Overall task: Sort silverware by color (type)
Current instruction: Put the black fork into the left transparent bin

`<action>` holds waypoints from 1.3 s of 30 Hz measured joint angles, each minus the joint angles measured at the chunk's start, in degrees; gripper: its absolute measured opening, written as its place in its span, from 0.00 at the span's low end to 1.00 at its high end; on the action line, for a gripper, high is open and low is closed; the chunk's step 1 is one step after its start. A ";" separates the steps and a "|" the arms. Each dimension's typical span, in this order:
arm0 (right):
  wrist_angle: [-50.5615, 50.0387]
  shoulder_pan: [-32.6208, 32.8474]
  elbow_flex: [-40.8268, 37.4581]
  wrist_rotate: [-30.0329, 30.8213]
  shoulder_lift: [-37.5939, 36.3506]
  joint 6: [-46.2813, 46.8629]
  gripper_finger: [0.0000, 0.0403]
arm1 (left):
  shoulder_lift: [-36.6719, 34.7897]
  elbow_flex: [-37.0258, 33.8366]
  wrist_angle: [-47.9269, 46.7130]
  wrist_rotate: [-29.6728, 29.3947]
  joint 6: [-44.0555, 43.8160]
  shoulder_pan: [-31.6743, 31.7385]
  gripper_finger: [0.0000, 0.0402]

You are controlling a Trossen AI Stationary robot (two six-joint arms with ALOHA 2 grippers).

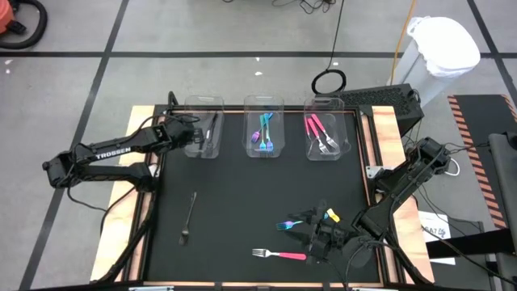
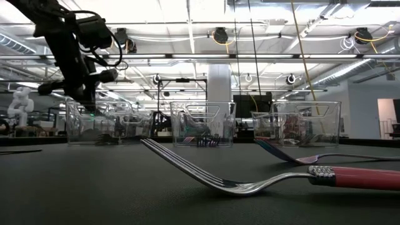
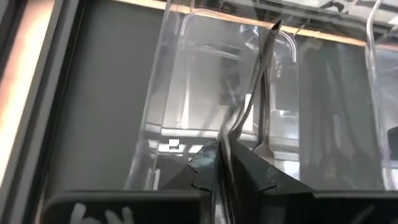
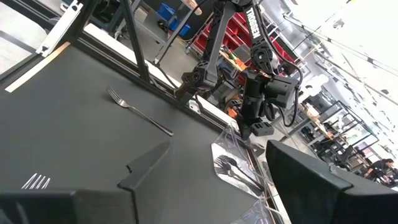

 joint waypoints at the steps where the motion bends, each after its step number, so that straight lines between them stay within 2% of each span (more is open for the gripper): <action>1: 0.00 0.00 0.00 0.00 0.00 0.02 0.62 | 0.00 0.00 0.00 -0.08 0.82 0.00 0.10; 10: 0.02 0.00 0.00 0.00 0.00 0.24 0.62 | -0.02 0.35 0.40 1.06 7.53 -0.55 0.25; 18: 0.03 -0.05 0.00 0.00 0.00 0.24 0.62 | -0.09 5.94 0.94 2.47 12.75 -5.09 0.27; 23: 0.04 -0.46 0.00 0.00 0.00 0.46 0.62 | -0.09 8.04 4.61 0.94 14.73 -12.06 0.27; 28: -0.51 -0.96 0.00 0.00 0.00 1.27 0.62 | 0.43 8.04 6.71 -4.95 13.58 -21.77 0.27; 35: -1.80 -1.40 -0.02 0.00 0.00 2.85 0.62 | 5.19 7.50 6.57 -12.90 7.88 -36.78 0.27; 39: -0.84 -1.40 -0.02 0.00 0.02 3.01 0.62 | 10.34 7.48 6.63 -15.81 0.88 -44.29 0.27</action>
